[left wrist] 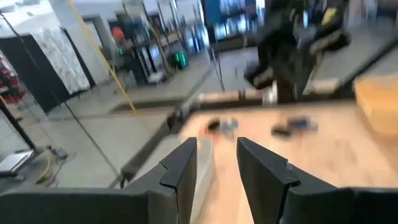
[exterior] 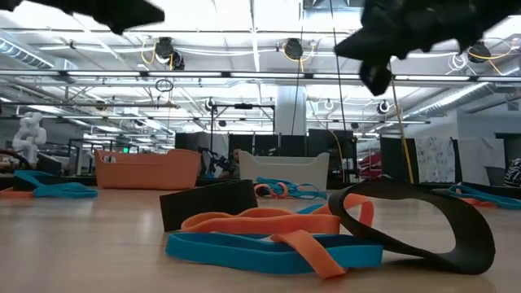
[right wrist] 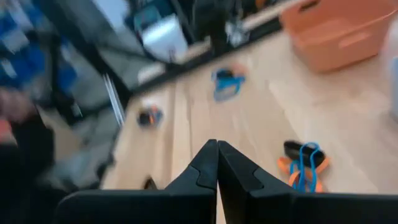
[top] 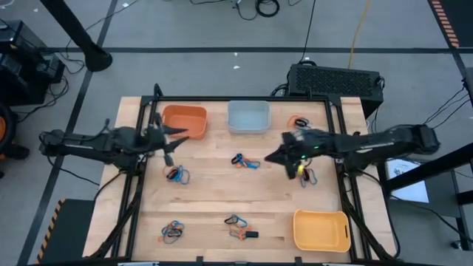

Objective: Sort rubber bands into baskets
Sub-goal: Put the blue rubberband into the gray bin

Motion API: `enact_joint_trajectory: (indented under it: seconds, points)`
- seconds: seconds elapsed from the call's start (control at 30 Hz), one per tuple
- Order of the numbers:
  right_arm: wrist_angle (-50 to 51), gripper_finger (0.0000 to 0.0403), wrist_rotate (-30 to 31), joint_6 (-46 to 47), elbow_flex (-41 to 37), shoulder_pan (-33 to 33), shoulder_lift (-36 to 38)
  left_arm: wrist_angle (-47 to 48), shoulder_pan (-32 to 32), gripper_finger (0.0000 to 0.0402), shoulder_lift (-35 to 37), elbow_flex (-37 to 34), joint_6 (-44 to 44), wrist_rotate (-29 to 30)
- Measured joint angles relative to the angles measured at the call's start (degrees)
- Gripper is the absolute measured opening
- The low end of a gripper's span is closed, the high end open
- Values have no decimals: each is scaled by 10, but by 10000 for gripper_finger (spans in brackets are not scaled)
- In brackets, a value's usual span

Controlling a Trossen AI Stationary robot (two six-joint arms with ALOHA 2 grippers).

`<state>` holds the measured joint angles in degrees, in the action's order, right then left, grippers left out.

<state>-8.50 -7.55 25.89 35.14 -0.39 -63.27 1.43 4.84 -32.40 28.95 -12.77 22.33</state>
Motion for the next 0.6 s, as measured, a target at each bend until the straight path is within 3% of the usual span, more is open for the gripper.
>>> enact_joint_trajectory:
  seconds: [0.23, 0.43, 0.6]
  points:
    - [164, 0, 1, -164, 152, 38, -170, 41, 0, 123, -68, 13, 4, 0]
    - [244, 0, 3, -233, 239, 42, -281, 130, 0, 123, -125, 46, 34, -50]
    - [308, 0, 87, -262, 293, 34, -335, 162, -3, 123, -166, 62, 62, -48]
